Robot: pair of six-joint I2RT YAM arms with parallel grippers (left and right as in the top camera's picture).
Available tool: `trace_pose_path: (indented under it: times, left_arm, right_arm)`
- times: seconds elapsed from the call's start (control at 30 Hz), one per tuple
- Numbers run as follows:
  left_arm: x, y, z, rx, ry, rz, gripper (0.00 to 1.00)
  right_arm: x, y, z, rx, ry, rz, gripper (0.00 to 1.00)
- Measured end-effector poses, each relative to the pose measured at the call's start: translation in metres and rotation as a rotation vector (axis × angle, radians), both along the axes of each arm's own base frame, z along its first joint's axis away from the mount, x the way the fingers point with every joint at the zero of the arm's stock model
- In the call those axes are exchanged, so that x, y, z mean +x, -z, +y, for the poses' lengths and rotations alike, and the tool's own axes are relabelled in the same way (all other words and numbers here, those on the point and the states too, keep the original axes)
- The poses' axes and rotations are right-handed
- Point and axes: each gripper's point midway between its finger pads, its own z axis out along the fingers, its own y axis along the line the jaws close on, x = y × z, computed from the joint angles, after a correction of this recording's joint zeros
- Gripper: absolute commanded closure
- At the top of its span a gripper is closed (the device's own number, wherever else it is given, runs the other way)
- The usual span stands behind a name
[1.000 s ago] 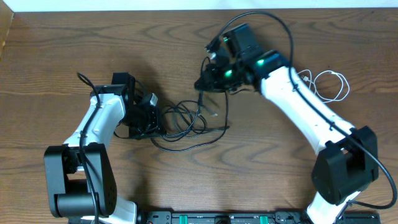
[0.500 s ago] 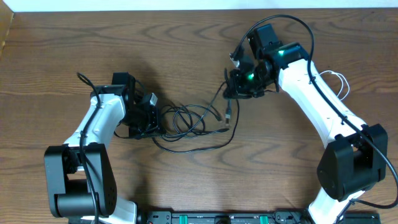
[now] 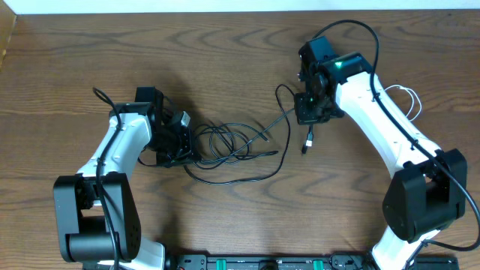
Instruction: Untangle cables
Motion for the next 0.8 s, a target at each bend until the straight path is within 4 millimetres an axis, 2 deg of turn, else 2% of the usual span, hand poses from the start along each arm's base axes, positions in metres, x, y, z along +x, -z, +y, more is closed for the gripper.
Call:
trace_pose_path:
  times: [0.13,0.27,0.43,0.5,0.63,0.73,0.8]
  left_arm:
    - [0.000,-0.002,-0.003,-0.020,-0.002,0.000,0.92]
    - [0.000,-0.004,-0.007,-0.046,-0.003,-0.001,0.92]
    - [0.001,-0.014,-0.021,-0.148,0.009,-0.016,0.92]
    - [0.002,-0.019,-0.028,-0.198,0.010,-0.022,0.92]
    - [0.003,-0.033,-0.042,-0.314,0.022,-0.042,0.92]
    - [0.005,-0.043,-0.051,-0.392,0.033,-0.063,0.92]
    - [0.005,-0.047,-0.054,-0.427,0.039,-0.073,0.92]
  right_arm:
    - [-0.008,0.016,-0.008,-0.039,0.003,0.023,0.95]
    - [-0.015,0.028,-0.017,-0.078,0.007,0.045,0.87]
    - [-0.019,0.034,-0.025,-0.117,0.012,0.054,0.63]
    - [-0.019,0.035,-0.026,-0.123,0.011,0.052,0.43]
    - [-0.018,0.035,-0.027,-0.129,0.013,0.047,0.21]
    - [-0.015,0.035,-0.026,-0.125,0.008,0.034,0.12]
    - [-0.014,0.035,-0.024,-0.120,-0.004,0.029,0.11]
